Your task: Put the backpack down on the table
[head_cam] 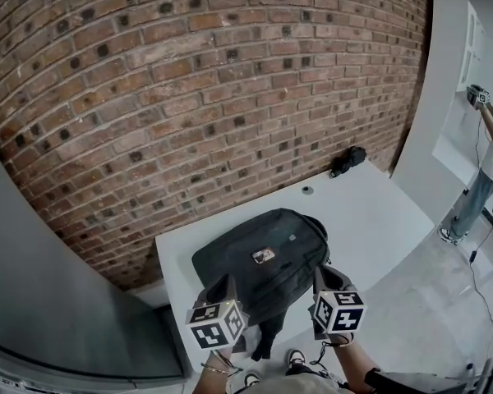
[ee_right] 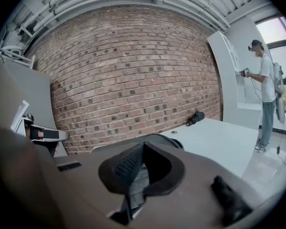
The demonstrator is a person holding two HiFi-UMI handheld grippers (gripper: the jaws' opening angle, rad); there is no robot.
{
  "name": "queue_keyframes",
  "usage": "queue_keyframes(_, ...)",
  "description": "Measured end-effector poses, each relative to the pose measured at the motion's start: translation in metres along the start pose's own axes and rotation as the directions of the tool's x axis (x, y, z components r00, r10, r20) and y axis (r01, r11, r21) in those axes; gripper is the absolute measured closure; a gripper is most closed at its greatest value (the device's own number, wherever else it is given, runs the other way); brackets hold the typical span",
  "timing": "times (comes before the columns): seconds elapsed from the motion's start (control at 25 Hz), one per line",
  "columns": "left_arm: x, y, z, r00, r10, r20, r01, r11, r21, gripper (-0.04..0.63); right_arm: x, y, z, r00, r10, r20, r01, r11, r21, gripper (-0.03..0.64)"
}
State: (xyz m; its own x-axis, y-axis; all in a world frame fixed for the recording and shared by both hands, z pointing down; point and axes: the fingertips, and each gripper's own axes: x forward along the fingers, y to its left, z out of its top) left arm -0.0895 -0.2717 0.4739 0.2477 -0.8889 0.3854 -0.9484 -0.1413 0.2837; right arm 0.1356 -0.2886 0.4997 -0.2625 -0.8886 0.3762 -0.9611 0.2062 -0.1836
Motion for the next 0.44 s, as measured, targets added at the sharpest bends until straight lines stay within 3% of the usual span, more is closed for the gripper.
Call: queue_keyframes(0.44,0.013,-0.006,0.004,1.0,-0.018,0.003,0.018,1.0,-0.005,0.583,0.005,-0.011,0.003,1.0,-0.022,-0.003,0.022,1.0,-0.002,0.586)
